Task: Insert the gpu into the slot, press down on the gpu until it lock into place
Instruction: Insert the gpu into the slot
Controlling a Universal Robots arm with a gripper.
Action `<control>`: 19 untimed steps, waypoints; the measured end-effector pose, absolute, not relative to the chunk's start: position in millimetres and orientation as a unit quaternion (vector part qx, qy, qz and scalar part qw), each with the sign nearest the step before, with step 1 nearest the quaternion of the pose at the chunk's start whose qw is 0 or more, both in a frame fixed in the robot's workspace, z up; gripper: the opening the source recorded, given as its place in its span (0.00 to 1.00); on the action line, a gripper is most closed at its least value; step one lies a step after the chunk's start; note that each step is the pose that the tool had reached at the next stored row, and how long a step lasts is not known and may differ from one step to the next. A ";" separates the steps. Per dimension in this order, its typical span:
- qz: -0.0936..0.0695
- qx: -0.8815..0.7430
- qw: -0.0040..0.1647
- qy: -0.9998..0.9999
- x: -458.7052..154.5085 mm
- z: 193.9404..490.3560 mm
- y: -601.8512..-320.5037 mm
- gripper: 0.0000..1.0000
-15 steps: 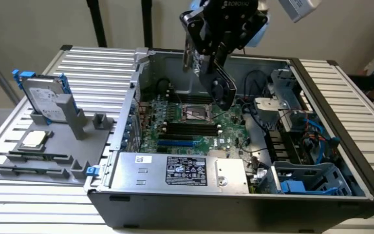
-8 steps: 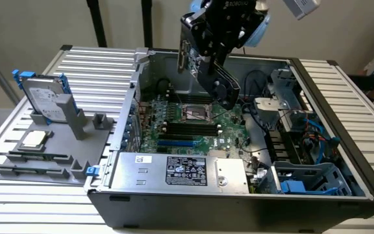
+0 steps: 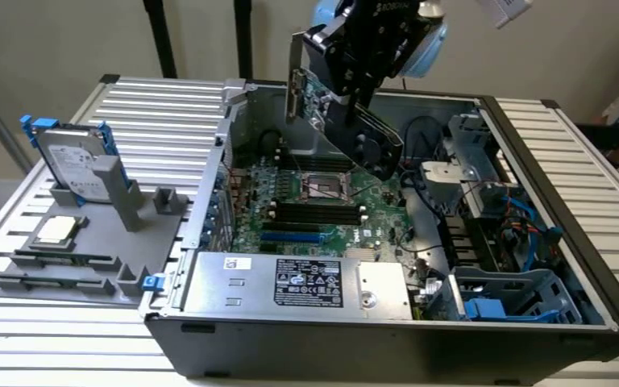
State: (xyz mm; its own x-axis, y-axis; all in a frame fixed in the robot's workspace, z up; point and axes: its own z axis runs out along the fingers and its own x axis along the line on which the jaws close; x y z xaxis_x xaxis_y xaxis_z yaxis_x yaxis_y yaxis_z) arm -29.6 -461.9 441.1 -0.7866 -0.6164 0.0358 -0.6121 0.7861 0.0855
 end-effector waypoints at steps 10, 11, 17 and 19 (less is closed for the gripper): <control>-0.033 0.406 0.033 -0.913 -29.6 441.1 -462.0 0.26; -0.033 0.412 0.034 -0.910 -29.6 441.1 -461.9 0.26; -0.032 0.458 0.035 -0.888 -29.6 441.1 -461.9 0.26; -0.032 0.472 0.035 -0.880 -29.6 441.1 -461.9 0.26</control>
State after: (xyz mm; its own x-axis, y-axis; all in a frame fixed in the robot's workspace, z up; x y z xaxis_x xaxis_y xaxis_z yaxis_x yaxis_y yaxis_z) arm -29.6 -461.9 441.1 -0.5522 -0.8331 0.0312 -0.8287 0.5525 0.0896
